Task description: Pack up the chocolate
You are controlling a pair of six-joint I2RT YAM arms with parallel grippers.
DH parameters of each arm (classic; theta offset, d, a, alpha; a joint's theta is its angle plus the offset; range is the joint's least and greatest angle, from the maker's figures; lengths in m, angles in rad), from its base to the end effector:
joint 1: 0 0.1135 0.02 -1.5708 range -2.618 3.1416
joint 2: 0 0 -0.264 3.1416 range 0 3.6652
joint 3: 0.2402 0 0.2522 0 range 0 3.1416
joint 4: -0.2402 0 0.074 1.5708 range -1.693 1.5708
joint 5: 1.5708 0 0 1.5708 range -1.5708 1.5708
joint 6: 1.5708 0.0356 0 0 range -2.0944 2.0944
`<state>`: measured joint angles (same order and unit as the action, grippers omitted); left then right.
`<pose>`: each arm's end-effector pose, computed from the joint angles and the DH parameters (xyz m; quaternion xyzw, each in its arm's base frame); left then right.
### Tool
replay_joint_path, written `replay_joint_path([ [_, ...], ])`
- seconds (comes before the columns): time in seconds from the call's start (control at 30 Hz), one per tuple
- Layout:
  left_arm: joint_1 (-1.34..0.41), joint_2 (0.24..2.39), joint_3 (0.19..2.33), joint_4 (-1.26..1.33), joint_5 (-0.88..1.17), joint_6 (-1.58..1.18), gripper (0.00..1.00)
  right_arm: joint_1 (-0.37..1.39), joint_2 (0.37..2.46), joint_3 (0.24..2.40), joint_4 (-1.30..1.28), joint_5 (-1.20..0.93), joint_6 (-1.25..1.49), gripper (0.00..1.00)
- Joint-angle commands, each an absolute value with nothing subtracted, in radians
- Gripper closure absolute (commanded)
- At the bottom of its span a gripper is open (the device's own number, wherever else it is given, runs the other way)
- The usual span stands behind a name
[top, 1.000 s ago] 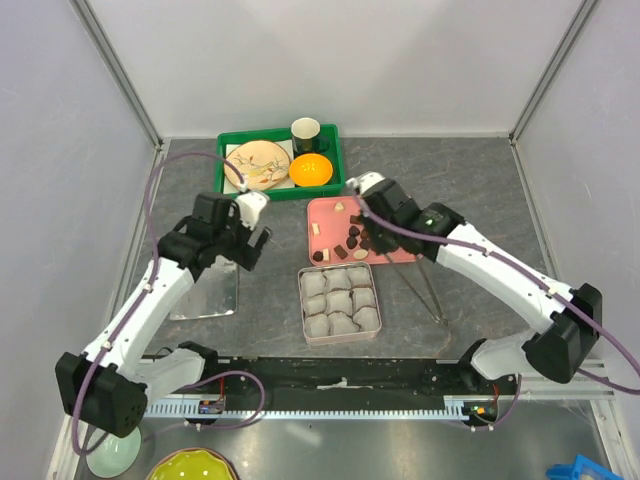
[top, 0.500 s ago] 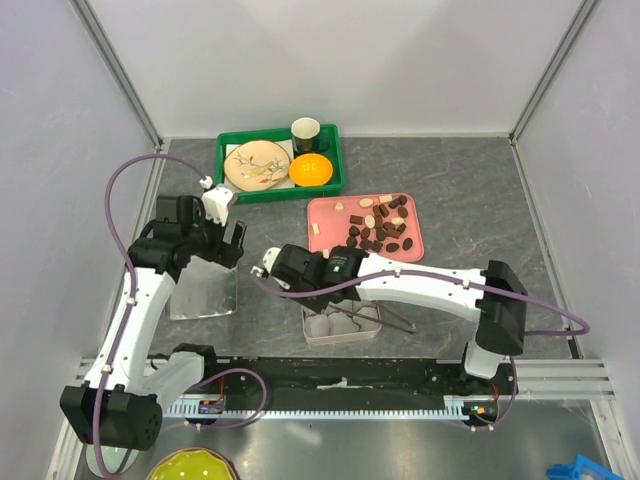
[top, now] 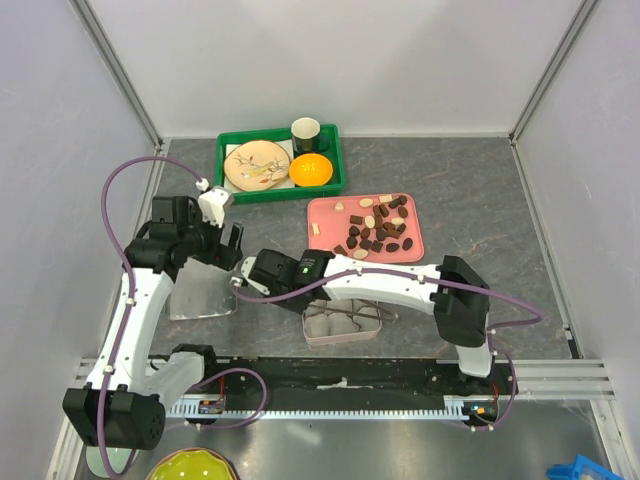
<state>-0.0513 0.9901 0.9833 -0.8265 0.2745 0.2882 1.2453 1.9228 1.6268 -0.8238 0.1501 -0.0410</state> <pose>0.1926 -0.0196 0.3124 0.2047 0.9024 -0.0845 0.3696 0.1363 0.3872 0.2490 -0.5695 0.7878 0.0661 0.2251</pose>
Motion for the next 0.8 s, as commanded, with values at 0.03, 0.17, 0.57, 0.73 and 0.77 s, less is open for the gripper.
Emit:
replay_joint_path([
  [0.03, -0.034, 0.976, 1.006, -0.821, 0.308, 0.275, 0.01, 1.249, 1.971, 1.693, -0.775, 0.135, -0.087, 1.0],
  [0.17, -0.018, 0.979, 1.006, -0.816, 0.304, 0.276, 0.01, 1.249, 1.996, 1.7, -0.75, 0.12, -0.089, 1.0],
  [0.57, -0.003, 0.983, 0.985, -0.808, 0.302, 0.299, 0.01, 1.25, 2.002, 1.678, -0.681, 0.109, -0.087, 0.67],
  [0.73, -0.003, 0.976, 0.983, -0.808, 0.298, 0.305, 0.01, 1.249, 1.98, 1.677, -0.677, 0.115, -0.08, 0.46],
  [0.77, -0.003, 0.974, 0.985, -0.808, 0.296, 0.311, 0.01, 1.25, 1.95, 1.669, -0.666, 0.118, -0.075, 0.41],
])
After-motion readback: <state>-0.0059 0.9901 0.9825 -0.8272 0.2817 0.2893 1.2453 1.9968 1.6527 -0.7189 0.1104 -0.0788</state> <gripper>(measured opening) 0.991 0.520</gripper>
